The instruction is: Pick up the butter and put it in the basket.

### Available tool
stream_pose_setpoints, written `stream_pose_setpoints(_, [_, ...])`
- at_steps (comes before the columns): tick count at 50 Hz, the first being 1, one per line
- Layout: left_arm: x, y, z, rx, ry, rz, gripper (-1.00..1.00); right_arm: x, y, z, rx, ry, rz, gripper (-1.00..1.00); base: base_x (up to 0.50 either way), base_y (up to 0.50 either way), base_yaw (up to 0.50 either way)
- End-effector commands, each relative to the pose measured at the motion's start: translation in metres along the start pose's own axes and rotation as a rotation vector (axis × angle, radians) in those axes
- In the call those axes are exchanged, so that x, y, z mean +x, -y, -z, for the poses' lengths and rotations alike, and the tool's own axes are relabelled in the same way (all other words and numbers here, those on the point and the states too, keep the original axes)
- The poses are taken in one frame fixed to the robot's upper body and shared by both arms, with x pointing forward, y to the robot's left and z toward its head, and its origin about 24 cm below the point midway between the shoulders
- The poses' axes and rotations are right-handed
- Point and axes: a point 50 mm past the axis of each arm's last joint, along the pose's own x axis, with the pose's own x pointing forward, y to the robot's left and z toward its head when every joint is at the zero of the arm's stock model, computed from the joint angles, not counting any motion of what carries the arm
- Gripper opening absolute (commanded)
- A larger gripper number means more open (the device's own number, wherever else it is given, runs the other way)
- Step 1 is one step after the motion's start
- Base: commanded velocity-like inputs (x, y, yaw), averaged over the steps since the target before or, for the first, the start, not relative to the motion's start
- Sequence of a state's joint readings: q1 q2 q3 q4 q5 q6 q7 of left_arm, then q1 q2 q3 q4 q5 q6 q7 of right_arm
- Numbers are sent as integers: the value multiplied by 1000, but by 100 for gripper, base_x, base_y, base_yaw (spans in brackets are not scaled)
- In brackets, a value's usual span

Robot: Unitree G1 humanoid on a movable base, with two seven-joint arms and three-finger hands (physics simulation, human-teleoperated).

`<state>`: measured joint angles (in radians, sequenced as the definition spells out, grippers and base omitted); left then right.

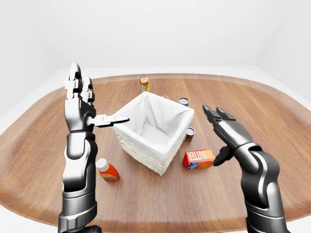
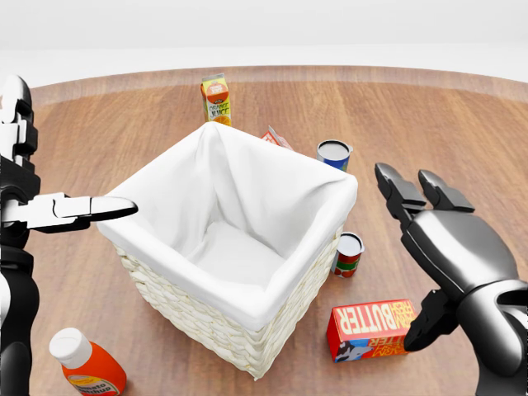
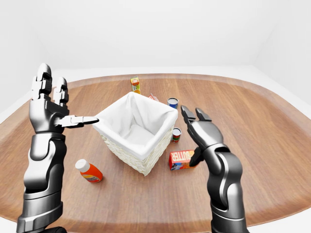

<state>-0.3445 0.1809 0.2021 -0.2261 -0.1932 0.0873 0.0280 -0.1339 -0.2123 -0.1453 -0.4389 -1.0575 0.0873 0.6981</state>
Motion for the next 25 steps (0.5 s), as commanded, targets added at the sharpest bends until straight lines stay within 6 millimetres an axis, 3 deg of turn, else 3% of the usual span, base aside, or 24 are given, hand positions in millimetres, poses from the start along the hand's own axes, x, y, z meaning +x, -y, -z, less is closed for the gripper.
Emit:
stream_pose_setpoints(1, [-1,-5,-5,-1,16,-2,100,-2,-5,8,-121,-147,-1,100,0,0,0])
stream_pose_setpoints(25, [-2,-8,-4,19,12,-4,100,22,-43,18,-162,-219,-185,100,0,0,0])
